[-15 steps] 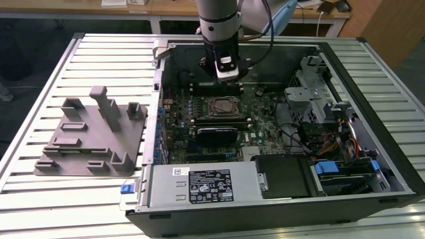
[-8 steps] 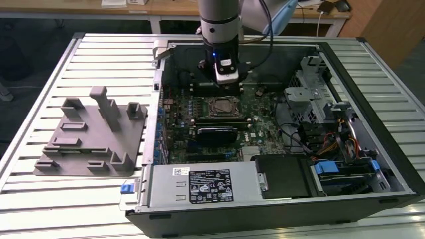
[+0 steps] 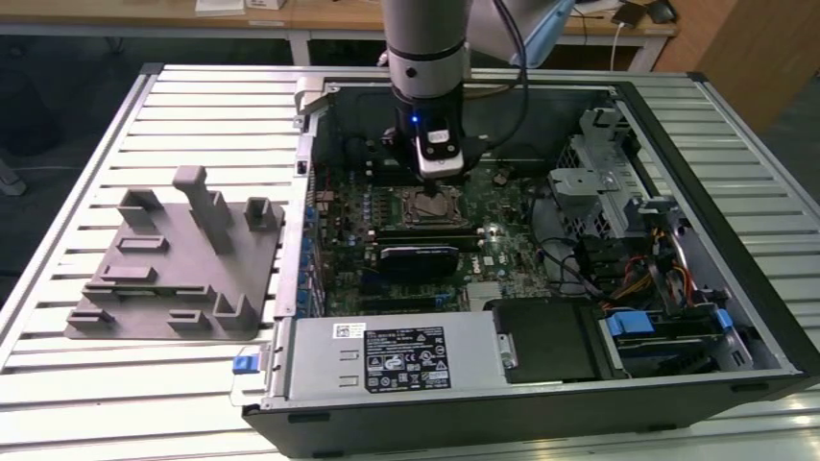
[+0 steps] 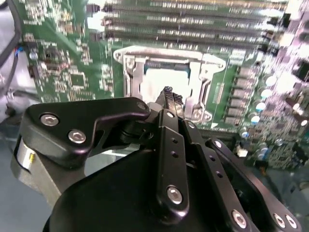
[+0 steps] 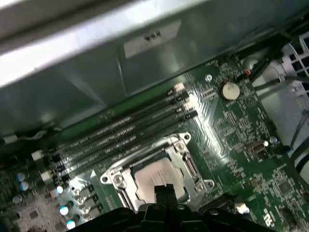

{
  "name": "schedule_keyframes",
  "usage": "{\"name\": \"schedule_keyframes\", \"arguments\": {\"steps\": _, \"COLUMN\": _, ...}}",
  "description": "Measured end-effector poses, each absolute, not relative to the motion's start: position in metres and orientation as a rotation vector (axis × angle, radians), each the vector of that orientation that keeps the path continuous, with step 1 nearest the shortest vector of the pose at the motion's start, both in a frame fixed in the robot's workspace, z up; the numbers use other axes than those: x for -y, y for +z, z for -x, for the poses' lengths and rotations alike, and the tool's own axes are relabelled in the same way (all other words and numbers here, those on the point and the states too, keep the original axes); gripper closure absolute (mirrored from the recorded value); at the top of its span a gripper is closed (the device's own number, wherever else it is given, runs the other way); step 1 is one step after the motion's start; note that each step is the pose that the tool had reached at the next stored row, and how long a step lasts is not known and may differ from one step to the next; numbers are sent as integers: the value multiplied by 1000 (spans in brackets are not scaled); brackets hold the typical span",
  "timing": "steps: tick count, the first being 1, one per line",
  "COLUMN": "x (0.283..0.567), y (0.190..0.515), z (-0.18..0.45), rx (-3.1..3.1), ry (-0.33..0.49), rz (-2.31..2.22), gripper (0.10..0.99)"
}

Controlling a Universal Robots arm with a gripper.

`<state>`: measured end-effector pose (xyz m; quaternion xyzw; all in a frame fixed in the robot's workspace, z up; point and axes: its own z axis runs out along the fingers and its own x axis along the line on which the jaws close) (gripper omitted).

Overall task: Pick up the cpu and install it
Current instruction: 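Install the first cpu locking lever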

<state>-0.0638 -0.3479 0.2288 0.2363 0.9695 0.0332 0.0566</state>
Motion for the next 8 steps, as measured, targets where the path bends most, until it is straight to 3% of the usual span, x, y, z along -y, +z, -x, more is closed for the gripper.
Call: {"name": "schedule_keyframes", "arguments": {"steps": 8, "x": 360, "y": 228, "z": 64, "rx": -2950, "ry": 94, "rz": -719, "gripper": 980}}
